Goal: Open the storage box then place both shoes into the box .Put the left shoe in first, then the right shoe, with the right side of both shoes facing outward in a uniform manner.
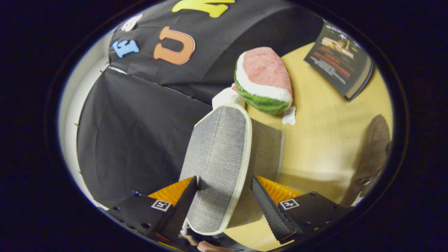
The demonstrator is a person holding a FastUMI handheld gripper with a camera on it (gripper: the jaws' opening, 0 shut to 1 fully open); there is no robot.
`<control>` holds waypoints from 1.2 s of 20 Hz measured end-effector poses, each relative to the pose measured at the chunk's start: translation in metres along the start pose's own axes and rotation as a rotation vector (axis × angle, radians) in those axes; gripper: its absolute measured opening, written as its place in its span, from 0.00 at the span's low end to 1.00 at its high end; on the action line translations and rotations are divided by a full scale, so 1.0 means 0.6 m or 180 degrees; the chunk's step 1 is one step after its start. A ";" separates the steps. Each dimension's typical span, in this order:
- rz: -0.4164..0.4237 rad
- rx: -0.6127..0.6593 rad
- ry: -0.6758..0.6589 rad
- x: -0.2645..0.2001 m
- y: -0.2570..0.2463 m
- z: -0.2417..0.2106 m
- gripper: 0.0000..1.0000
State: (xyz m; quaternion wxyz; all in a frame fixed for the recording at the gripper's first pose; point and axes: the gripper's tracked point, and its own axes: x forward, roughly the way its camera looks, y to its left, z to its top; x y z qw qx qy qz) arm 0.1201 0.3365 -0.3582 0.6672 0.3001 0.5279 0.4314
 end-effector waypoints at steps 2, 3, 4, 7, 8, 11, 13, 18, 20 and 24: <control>0.0202 0.0217 0.0089 0.016 0.001 -0.002 0.95; 0.0206 0.0284 0.0113 0.012 -0.001 -0.005 0.89; 0.0199 0.0339 0.0105 0.011 -0.001 -0.008 0.82; 0.0184 0.0348 0.0097 -0.002 0.009 -0.007 0.71; 0.0163 0.0363 0.0080 -0.009 0.010 -0.006 0.67; 0.0166 0.0415 -0.0018 -0.027 0.024 0.008 0.36; 0.0179 0.0346 -0.0002 -0.033 0.048 0.004 0.11; 0.0158 0.0111 -0.0130 -0.053 0.105 0.009 0.02; 0.0116 0.0058 -0.0199 -0.062 0.139 0.017 0.02; -0.0032 -0.0138 -0.0233 -0.039 0.226 0.016 0.02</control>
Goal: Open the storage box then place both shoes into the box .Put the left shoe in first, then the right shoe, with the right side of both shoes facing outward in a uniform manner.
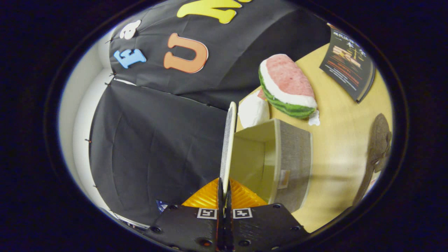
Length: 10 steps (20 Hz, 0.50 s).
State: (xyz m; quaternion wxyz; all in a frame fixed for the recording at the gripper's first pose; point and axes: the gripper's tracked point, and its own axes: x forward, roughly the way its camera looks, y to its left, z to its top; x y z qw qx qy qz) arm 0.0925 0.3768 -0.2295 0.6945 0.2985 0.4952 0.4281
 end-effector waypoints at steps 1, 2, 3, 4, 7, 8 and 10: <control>-0.0070 -0.0069 -0.0002 0.009 0.018 0.001 0.02; -0.0131 -0.0141 0.0003 0.021 0.040 0.002 0.02; -0.0160 -0.0200 -0.0011 0.033 0.065 0.002 0.02; -0.0158 -0.0246 -0.0010 0.046 0.092 -0.001 0.02; -0.0153 -0.0372 0.0004 0.087 0.173 -0.027 0.02; -0.0191 -0.0431 -0.0025 0.104 0.191 -0.032 0.02; -0.0265 -0.0549 -0.0012 0.141 0.225 -0.043 0.05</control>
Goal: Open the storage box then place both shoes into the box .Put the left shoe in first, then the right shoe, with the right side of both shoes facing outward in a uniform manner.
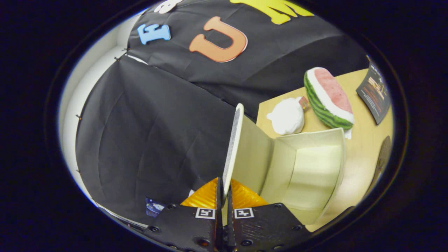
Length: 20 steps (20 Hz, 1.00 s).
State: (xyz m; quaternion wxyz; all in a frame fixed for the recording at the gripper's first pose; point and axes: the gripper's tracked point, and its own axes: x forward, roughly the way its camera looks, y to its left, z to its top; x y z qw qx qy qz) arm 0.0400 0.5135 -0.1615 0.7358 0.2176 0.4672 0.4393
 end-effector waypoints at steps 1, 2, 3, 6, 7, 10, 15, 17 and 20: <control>-0.0027 -0.0044 -0.0011 0.014 0.019 -0.005 0.05; -0.0073 -0.0085 -0.0006 0.032 0.034 -0.006 0.08; -0.0089 -0.0117 -0.0002 0.048 0.049 -0.016 0.08; -0.0380 -0.0233 -0.0028 0.083 0.055 -0.028 0.26; -0.0407 -0.0242 -0.0058 0.090 0.061 -0.029 0.36; -0.0506 -0.0199 -0.0082 0.098 0.058 -0.039 0.67; -0.0687 -0.0036 -0.0285 0.070 0.012 -0.016 0.96; -0.0724 -0.0062 -0.0280 0.047 -0.010 -0.008 0.96; -0.0887 -0.0214 -0.0286 -0.006 -0.067 0.009 0.95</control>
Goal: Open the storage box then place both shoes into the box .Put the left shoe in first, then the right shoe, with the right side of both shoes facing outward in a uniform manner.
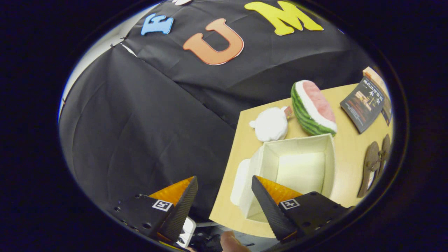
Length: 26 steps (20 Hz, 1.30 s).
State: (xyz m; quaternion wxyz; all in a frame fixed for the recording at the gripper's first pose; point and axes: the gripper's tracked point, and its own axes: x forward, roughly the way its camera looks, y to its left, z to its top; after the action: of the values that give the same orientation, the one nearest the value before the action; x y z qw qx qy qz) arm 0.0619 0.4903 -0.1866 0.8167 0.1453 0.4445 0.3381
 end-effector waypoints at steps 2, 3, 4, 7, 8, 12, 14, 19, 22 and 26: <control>-0.0200 -0.0135 -0.0008 -0.025 -0.067 0.010 0.96; -0.0287 -0.0150 -0.0006 -0.039 -0.100 0.014 0.96; -0.0353 -0.0143 0.0009 -0.051 -0.134 0.017 0.96; -0.0593 -0.0093 0.0045 -0.092 -0.253 0.021 0.96; -0.0688 -0.0087 0.0065 -0.103 -0.295 0.019 0.96; -0.1012 -0.0025 0.0201 -0.157 -0.430 -0.005 0.96; -0.1177 -0.0093 0.0297 -0.175 -0.497 -0.025 0.96; -0.1616 -0.0275 0.0688 -0.195 -0.657 -0.094 0.96; -0.1769 -0.0364 0.0914 -0.197 -0.710 -0.127 0.95; -0.2066 -0.0374 0.1124 -0.182 -0.773 -0.159 0.89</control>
State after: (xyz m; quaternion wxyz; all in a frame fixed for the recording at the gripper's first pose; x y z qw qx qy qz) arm 0.1383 0.0714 -0.4212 0.7991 -0.1108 0.5812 0.1065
